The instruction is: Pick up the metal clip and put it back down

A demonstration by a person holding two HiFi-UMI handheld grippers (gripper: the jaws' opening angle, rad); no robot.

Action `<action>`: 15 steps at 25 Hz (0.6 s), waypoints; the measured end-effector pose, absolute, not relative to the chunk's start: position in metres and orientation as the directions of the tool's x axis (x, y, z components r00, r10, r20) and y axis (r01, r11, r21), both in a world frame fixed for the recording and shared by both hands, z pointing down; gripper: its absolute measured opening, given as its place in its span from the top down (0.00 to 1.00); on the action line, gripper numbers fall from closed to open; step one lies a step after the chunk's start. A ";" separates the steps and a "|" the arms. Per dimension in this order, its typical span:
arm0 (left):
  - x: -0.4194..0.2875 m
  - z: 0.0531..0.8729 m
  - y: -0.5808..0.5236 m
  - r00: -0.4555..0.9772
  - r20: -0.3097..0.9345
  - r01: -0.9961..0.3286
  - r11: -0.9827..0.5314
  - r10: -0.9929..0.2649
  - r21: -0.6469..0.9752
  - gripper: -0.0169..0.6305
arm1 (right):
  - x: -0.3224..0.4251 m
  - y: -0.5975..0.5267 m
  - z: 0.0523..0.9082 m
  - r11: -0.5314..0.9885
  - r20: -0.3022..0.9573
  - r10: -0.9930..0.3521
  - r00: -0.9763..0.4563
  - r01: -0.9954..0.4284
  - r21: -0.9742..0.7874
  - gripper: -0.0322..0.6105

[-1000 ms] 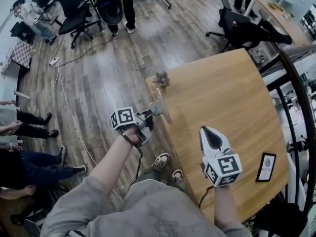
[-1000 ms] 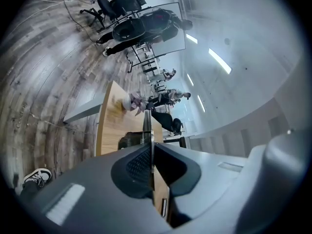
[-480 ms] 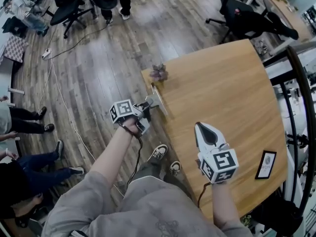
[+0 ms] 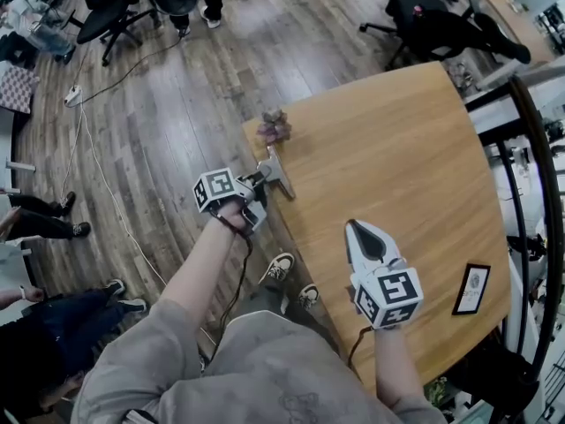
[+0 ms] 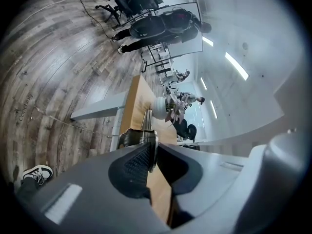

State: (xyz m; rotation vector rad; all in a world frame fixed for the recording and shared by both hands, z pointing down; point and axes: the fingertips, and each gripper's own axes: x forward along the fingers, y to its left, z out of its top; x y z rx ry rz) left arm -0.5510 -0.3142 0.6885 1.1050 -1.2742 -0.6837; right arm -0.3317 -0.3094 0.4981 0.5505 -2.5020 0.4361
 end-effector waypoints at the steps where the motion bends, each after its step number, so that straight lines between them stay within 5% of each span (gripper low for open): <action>1: -0.551 0.688 -0.314 0.209 0.395 -0.167 0.366 -0.894 0.916 0.91 | -0.330 -0.309 0.498 0.863 0.563 -0.295 -0.772 -0.468 -0.190 0.93; 9: -0.545 0.667 -0.315 0.176 0.353 -0.168 0.326 -0.919 0.930 0.51 | -0.318 -0.303 0.489 0.856 0.542 -0.320 -0.777 -0.482 -0.186 0.93; 15: -0.544 0.649 -0.299 0.131 0.391 -0.192 0.364 -0.911 0.911 0.40 | -0.307 -0.299 0.469 0.832 0.496 -0.333 -0.802 -0.497 -0.245 0.93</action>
